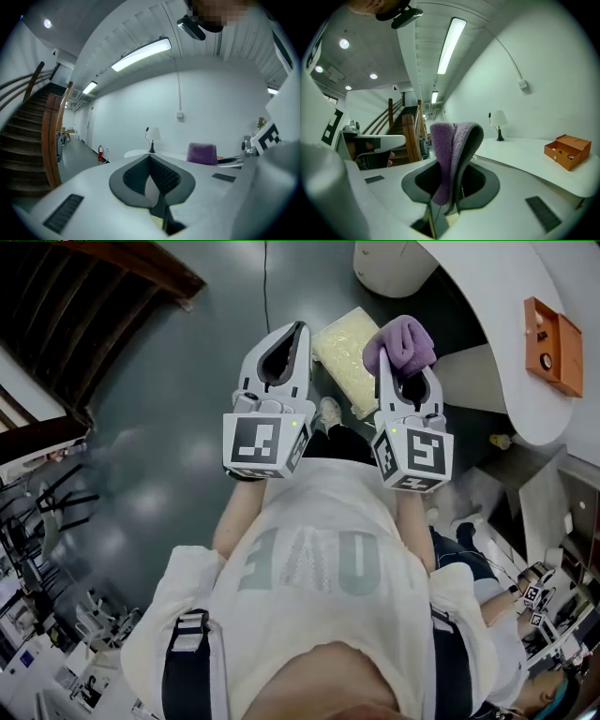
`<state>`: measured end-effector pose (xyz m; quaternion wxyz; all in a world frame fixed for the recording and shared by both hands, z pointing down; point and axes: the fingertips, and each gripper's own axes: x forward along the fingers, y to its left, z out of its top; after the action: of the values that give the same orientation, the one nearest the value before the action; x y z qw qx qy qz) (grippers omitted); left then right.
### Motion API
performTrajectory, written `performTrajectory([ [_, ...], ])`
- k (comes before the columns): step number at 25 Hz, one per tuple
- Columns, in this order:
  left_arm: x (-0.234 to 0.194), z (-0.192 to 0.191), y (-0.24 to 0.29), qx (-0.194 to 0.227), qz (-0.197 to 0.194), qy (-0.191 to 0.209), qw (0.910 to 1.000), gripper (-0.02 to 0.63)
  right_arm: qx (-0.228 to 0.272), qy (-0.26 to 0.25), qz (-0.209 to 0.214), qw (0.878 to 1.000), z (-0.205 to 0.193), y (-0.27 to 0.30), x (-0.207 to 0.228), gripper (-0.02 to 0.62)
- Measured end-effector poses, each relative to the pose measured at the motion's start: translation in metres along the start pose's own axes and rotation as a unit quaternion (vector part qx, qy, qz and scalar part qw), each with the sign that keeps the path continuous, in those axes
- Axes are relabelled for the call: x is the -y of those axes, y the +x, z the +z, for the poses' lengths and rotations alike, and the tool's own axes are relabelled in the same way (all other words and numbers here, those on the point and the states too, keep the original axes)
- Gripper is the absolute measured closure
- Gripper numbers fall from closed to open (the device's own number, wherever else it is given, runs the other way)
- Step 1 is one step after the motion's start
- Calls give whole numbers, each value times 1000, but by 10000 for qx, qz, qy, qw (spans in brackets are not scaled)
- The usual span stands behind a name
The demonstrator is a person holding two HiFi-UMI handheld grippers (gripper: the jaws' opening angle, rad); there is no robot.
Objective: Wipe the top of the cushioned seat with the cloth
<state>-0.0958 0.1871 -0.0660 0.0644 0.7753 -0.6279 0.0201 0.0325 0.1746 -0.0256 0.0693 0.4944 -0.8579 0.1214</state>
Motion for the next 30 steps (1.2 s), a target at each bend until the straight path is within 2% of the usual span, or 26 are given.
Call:
performTrajectory([
  [4, -6, 8, 42, -31, -119, 62, 9999, 600, -118, -15, 4, 9999, 8, 35, 14, 495],
  [9, -23, 6, 79, -169, -223, -77, 9996, 600, -218, 9, -78, 9997, 15, 68, 19, 495],
  [21, -36, 11, 124, -175, -566, -16, 9982, 600, -96, 86, -406, 9991, 34, 104, 31, 495],
  [23, -37, 2, 134, -230, -599, 9, 9979, 598, -134, 112, -381, 9991, 30, 112, 35, 495],
  [26, -33, -30, 156, -480, -660, -1, 9967, 600, -286, 223, -298, 9989, 12, 127, 48, 495],
  [30, -41, -69, 191, -561, -803, -480, 9940, 600, -404, 468, -190, 9979, -19, 162, 63, 495],
])
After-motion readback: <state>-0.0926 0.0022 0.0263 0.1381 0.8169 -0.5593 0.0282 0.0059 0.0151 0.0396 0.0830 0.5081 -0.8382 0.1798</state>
